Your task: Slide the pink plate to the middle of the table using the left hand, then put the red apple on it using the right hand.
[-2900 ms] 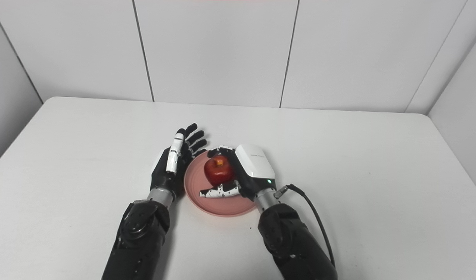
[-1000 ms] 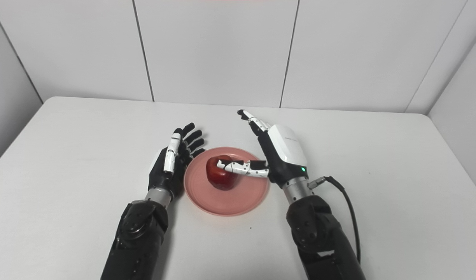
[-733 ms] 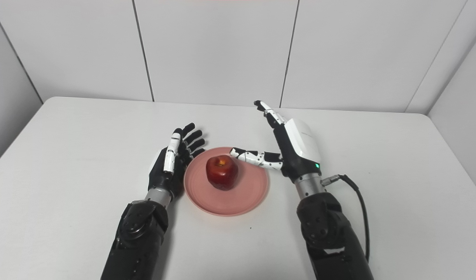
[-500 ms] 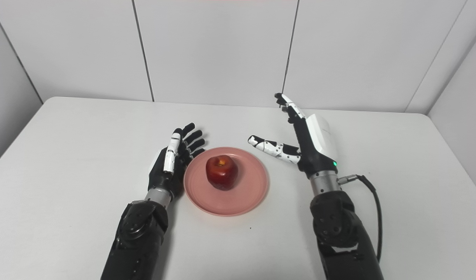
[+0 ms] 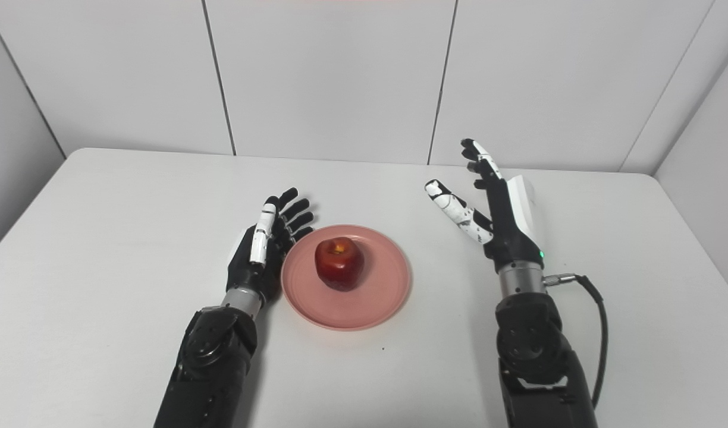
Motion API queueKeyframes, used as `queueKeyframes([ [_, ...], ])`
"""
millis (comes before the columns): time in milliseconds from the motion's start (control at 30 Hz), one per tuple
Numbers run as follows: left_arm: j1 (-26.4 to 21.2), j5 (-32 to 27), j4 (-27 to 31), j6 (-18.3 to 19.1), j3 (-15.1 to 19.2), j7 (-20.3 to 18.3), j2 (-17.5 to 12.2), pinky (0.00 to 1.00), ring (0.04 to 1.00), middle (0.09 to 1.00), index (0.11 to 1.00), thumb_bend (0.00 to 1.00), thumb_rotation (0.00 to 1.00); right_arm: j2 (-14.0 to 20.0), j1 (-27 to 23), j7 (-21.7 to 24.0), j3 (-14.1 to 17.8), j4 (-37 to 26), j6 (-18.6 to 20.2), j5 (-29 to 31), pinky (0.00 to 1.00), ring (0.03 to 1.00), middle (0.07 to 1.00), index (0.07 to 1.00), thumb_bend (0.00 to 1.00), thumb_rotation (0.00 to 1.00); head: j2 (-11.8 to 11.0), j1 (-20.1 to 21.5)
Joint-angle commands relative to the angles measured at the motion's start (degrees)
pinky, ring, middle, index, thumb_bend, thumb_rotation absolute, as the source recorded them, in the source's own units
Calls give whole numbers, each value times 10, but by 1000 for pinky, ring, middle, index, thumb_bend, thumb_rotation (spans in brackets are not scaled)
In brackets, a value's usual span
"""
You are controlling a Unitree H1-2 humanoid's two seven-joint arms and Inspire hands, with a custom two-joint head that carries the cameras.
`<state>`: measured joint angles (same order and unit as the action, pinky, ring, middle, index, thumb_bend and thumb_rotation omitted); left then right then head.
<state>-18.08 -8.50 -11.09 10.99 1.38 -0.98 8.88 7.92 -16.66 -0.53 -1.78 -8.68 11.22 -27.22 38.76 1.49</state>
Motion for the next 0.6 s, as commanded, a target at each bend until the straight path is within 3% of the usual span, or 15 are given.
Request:
queueKeyframes([
  [0, -1, -5, -4, 2, 2, 0, 0, 849, 862, 871, 868, 383, 1000, -2, -8, -8, 9, -20, 6, 9, 783, 832, 856, 867, 886, 996, -1, -1],
  [133, -1, -4, -5, 0, 3, 1, 1, 850, 864, 870, 866, 378, 1000, -9, 3, -18, 17, -10, -17, 34, 782, 804, 837, 854, 798, 1000, -3, -3],
  [333, -1, -6, -6, -2, 4, -2, -1, 860, 872, 877, 872, 376, 1000, -22, 14, -14, 34, -2, -28, 102, 827, 870, 899, 906, 818, 1000, -7, -5],
  [567, 2, -7, -2, 0, 5, -3, -3, 856, 866, 873, 866, 380, 1000, -43, 24, -23, 47, 12, -33, 153, 880, 897, 917, 924, 758, 1000, -10, -9],
])
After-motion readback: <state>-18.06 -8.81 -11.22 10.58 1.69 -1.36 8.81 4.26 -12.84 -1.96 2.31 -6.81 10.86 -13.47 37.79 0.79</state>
